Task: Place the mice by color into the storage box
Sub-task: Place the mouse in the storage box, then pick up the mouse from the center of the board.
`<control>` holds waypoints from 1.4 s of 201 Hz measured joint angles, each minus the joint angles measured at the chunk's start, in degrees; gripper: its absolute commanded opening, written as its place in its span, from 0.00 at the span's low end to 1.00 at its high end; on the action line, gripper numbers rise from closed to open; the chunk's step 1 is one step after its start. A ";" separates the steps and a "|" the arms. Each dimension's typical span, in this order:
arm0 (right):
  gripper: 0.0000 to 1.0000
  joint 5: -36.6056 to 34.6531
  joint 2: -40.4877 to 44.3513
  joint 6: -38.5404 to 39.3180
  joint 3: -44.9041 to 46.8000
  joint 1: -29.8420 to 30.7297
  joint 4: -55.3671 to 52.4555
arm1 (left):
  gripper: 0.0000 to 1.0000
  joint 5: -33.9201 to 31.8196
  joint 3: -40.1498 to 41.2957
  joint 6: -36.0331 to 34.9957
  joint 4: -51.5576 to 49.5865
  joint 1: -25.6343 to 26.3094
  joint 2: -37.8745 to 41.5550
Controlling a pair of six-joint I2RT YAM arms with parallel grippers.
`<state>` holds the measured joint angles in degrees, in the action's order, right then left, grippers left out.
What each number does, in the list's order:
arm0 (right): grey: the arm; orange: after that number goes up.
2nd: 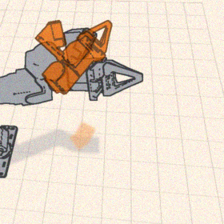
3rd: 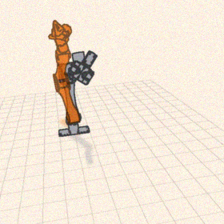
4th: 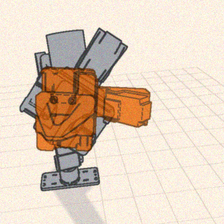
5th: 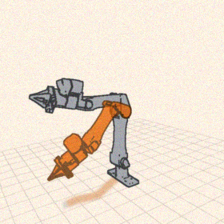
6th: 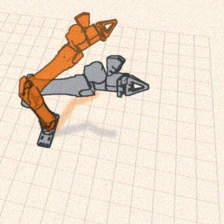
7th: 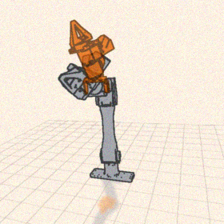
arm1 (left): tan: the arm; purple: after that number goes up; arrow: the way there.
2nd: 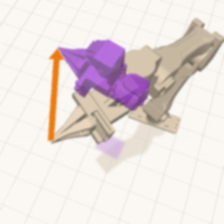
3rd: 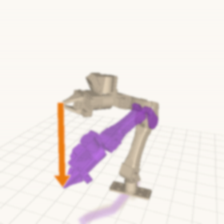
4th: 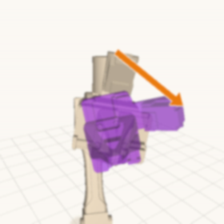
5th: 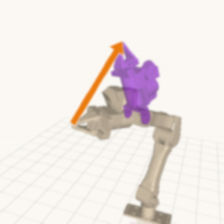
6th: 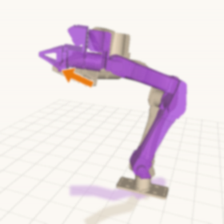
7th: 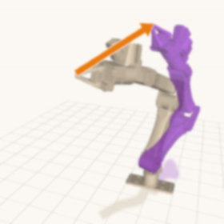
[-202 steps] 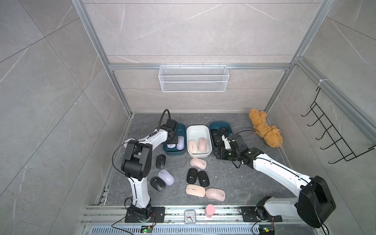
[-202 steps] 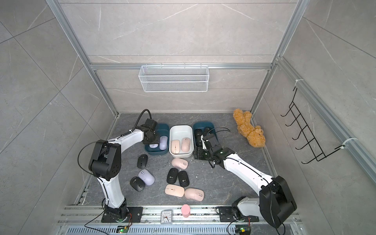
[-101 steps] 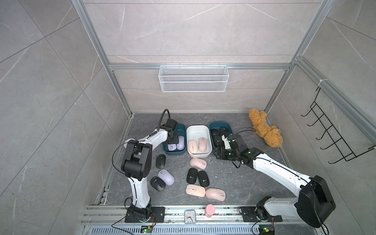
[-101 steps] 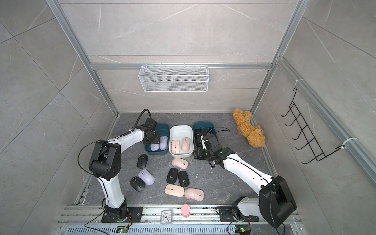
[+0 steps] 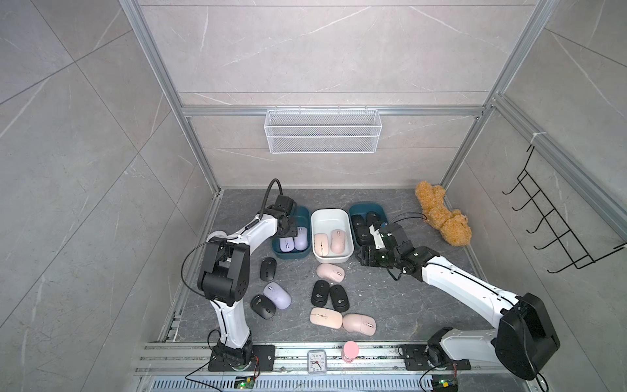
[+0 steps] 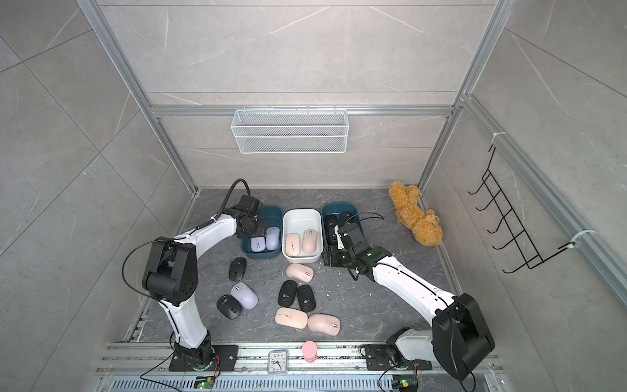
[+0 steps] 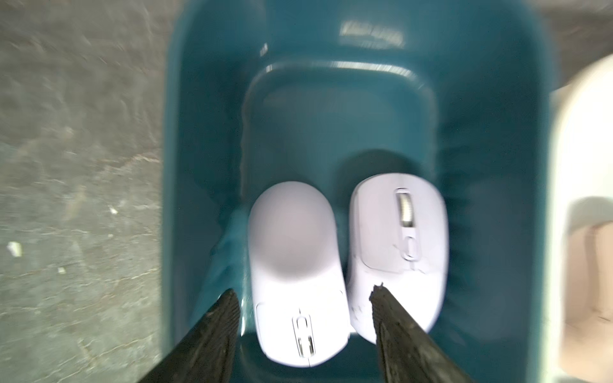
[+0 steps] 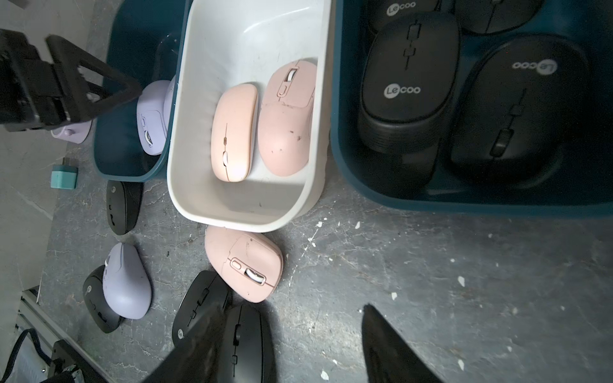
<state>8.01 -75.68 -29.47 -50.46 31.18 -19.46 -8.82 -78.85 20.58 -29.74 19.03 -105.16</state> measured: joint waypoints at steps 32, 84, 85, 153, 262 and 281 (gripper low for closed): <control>0.66 -0.02 0.57 2.56 0.00 2.05 -0.55 | 0.64 0.13 1.33 0.02 0.52 0.70 9.11; 0.65 -1.97 4.39 5.35 0.35 9.07 -4.24 | 0.64 -0.22 10.03 0.66 -0.92 4.35 22.51; 0.65 -2.14 4.59 5.35 0.39 9.22 -4.37 | 0.64 -0.22 10.21 0.66 -0.94 4.42 22.60; 0.65 -11.08 14.29 0.85 8.26 26.51 -13.11 | 0.64 -0.28 18.93 3.43 -4.83 5.86 31.15; 0.75 -21.99 7.32 -14.80 9.57 48.70 -25.44 | 0.64 -0.09 21.40 4.35 -4.55 5.86 33.97; 0.77 -21.51 7.56 -15.17 9.75 48.70 -24.74 | 0.64 -0.11 21.49 4.55 -4.50 5.86 34.58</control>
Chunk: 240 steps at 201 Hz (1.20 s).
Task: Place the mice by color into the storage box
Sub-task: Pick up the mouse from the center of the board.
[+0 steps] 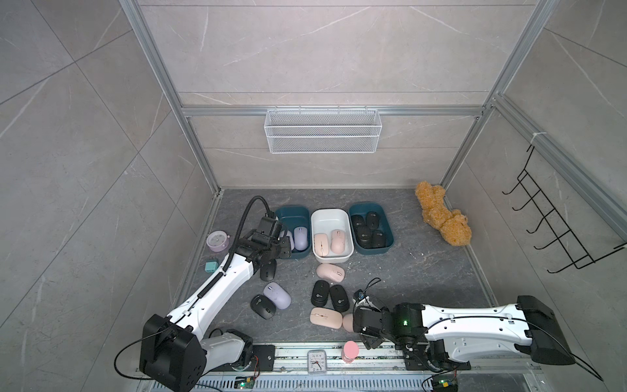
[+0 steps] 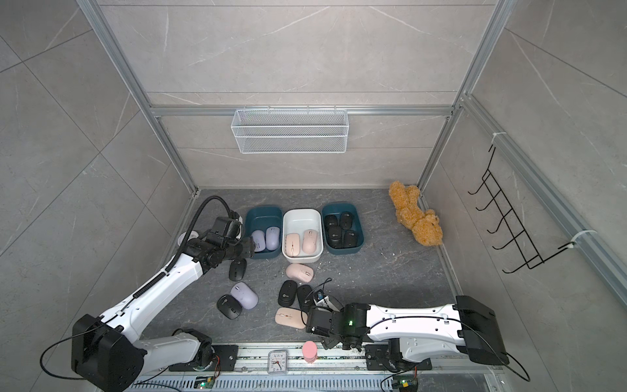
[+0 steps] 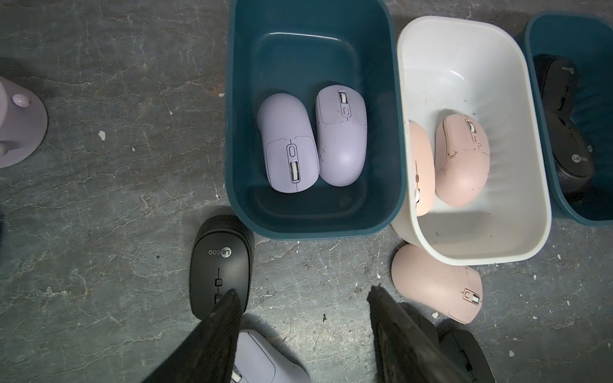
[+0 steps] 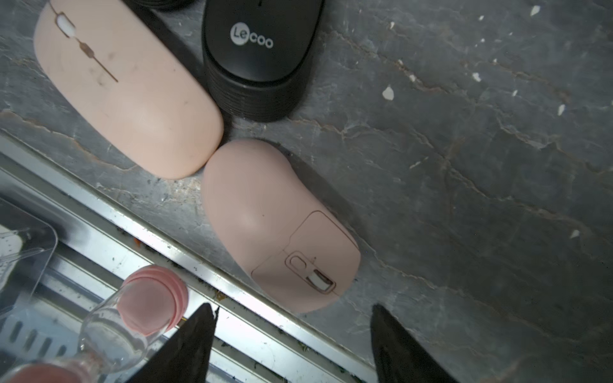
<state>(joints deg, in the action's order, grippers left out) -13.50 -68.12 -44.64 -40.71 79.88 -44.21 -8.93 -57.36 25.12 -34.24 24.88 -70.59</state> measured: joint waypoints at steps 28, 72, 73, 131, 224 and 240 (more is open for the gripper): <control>0.81 1.38 -1.14 -0.15 0.17 0.00 1.90 | 0.64 0.02 0.02 0.02 -0.02 0.00 0.07; 0.86 2.16 -2.01 -0.63 1.53 -0.02 4.15 | 0.64 0.02 0.07 0.04 -0.04 0.00 0.07; 0.85 2.16 -2.03 -0.63 1.53 0.00 4.15 | 0.64 0.02 0.07 0.04 -0.04 0.00 0.07; 0.88 1.05 -6.69 -1.16 1.49 -0.74 3.89 | 0.64 0.04 0.07 0.07 -0.04 0.00 0.07; 0.88 1.57 -9.62 0.76 1.49 -9.46 7.23 | 0.64 0.02 0.07 0.42 -0.35 0.00 0.28; 0.86 2.47 -9.90 1.79 1.51 -11.45 8.20 | 0.64 0.02 0.07 0.42 -0.48 0.00 0.61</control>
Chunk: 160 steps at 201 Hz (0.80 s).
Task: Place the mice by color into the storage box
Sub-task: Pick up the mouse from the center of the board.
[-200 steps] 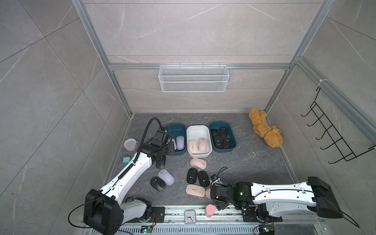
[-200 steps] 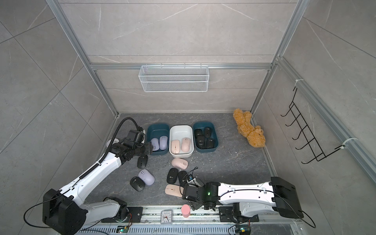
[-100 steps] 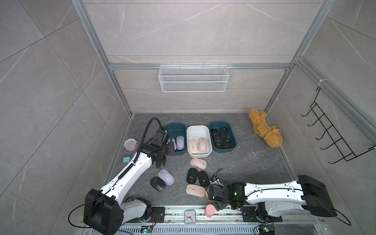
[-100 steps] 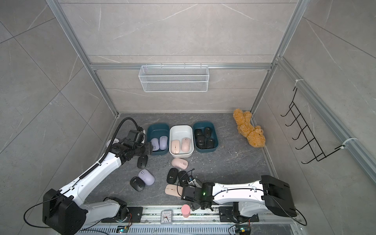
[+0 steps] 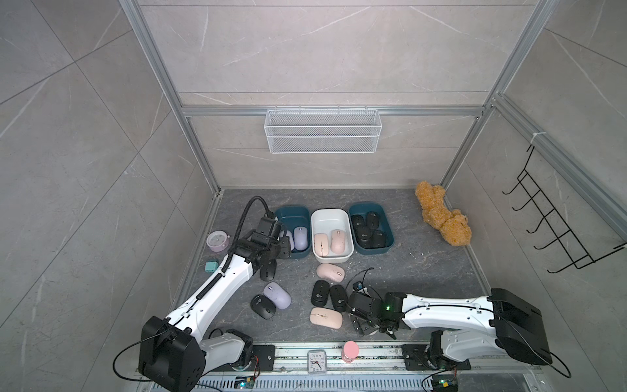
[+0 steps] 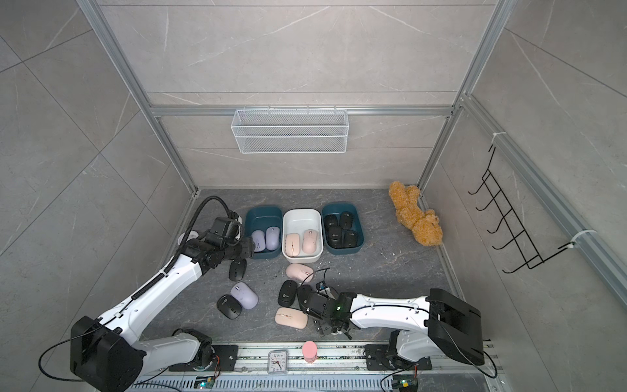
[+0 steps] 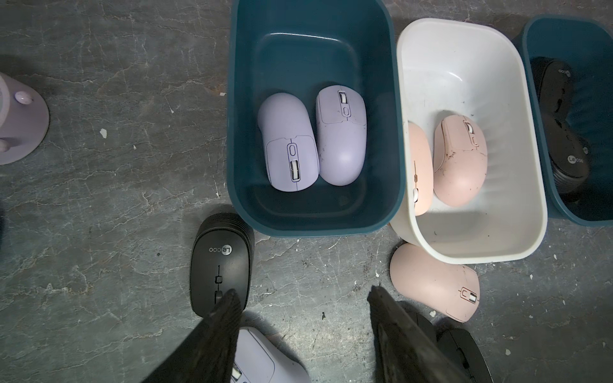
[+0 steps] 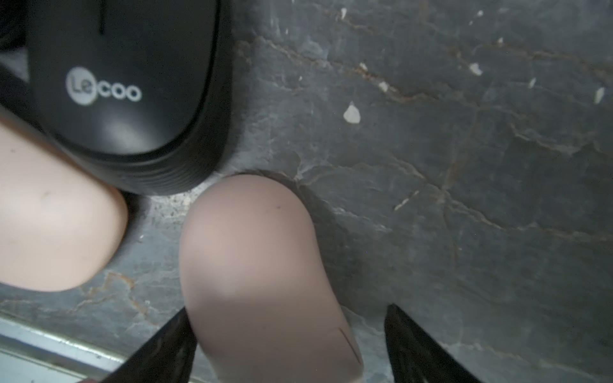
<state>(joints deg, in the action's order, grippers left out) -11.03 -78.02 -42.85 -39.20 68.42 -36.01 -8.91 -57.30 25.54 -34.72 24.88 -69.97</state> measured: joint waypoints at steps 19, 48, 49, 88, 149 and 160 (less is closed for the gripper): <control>0.84 1.09 -0.09 1.16 0.00 -2.10 1.46 | 0.64 -0.02 0.00 0.00 0.00 0.00 0.31; 0.76 2.86 -0.52 2.34 0.11 -4.26 2.91 | 0.64 -0.04 0.00 0.00 -0.02 0.00 0.37; 0.75 2.95 -0.52 2.38 0.15 -4.33 2.91 | 0.64 -0.02 0.00 0.00 -0.02 0.00 0.37; 0.74 4.61 -0.63 2.36 1.40 -4.55 2.75 | 0.64 -0.02 0.00 0.00 -0.02 0.00 0.39; 0.66 4.66 -0.76 2.36 1.40 -4.55 -0.44 | 0.64 -0.02 0.00 0.00 -0.02 0.00 0.39; 0.60 4.79 -1.25 2.19 1.40 -4.52 -0.42 | 0.64 -0.02 0.00 0.00 -0.02 0.00 0.39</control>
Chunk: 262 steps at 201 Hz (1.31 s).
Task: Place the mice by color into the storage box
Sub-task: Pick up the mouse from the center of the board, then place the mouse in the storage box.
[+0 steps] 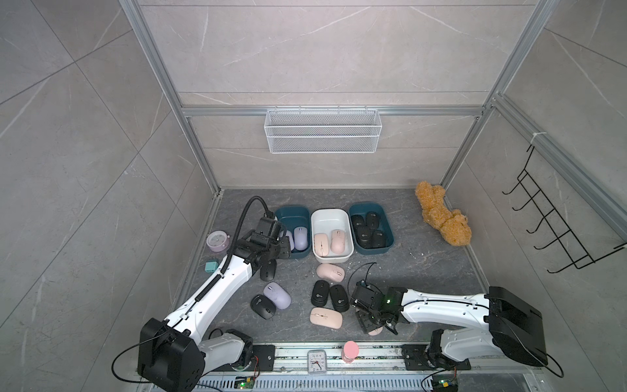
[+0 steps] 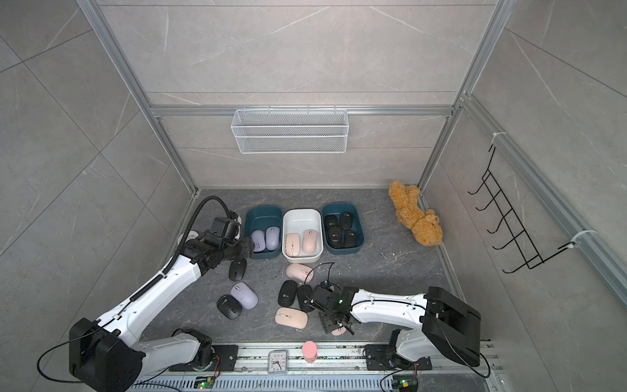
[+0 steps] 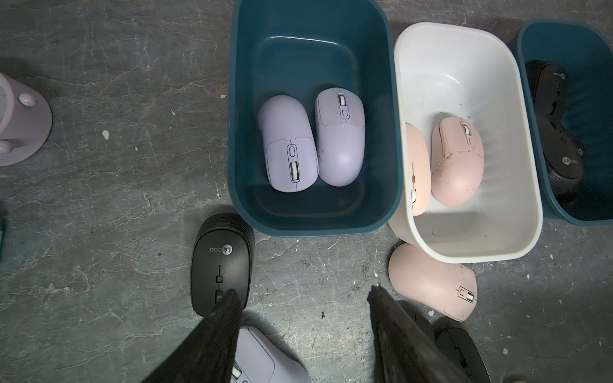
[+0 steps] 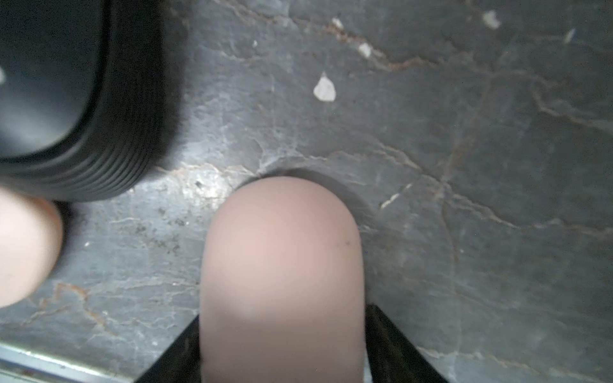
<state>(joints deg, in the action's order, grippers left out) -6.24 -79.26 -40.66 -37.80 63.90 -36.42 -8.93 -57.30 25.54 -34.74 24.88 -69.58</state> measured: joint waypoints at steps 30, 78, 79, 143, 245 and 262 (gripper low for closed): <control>0.49 0.15 -0.26 -0.35 -0.24 0.04 0.02 | 0.64 0.02 0.00 0.00 0.00 0.00 0.00; 0.45 -3.28 1.81 -3.32 -0.31 0.04 -1.64 | 0.64 0.09 -0.02 -0.35 0.04 0.00 -0.48; 0.45 -3.37 1.90 -3.32 -0.33 0.04 -1.70 | 0.64 0.09 -0.02 -0.37 0.04 0.00 -0.50; 0.47 -11.08 7.34 -3.17 -10.10 -2.10 -7.69 | 0.64 0.57 -6.54 -5.27 0.09 0.00 -3.02; 0.47 -13.20 1.14 7.80 -28.92 -10.91 -5.92 | 0.65 3.32 -6.62 -11.91 4.98 -0.50 -7.43; 0.47 -12.22 -1.99 9.49 -32.44 -12.46 -3.85 | 0.65 3.39 -5.40 -11.93 5.57 -0.55 -6.88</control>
<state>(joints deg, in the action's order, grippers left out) -18.46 -81.25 -31.18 -70.24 51.44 -40.27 -5.54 -62.70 13.61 -29.17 24.34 -76.47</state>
